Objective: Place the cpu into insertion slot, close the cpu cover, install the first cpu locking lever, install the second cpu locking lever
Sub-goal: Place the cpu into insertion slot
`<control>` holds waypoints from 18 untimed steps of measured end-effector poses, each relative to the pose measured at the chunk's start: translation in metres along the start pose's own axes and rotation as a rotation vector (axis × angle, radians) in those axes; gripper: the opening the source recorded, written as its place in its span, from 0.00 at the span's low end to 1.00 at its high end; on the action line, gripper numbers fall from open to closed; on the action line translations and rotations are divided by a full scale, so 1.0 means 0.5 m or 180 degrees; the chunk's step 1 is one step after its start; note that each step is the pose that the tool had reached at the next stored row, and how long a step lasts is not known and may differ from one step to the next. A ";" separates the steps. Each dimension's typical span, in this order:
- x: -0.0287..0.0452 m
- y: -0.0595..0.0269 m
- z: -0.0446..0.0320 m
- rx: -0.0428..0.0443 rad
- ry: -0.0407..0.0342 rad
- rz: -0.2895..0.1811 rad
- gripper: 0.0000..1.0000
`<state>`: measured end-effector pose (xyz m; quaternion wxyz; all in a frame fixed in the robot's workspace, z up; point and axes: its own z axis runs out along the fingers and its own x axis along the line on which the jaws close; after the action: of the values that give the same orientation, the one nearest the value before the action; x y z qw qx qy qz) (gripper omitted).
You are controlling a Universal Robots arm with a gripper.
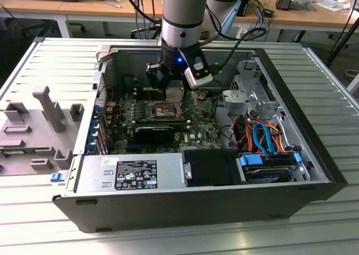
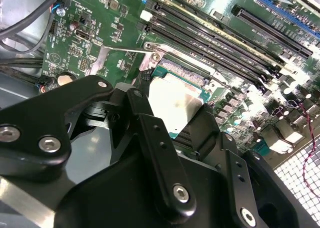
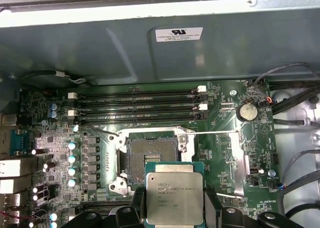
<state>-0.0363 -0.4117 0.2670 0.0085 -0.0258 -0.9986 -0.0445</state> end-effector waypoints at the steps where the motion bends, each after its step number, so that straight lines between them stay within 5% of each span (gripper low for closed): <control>1: 0.000 0.000 0.000 0.0000 -0.0001 0.0014 0.55; 18: 0.000 0.000 0.000 0.0000 -0.0009 0.0095 0.55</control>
<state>-0.0363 -0.4117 0.2670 0.0078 -0.0408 -0.9982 -0.0442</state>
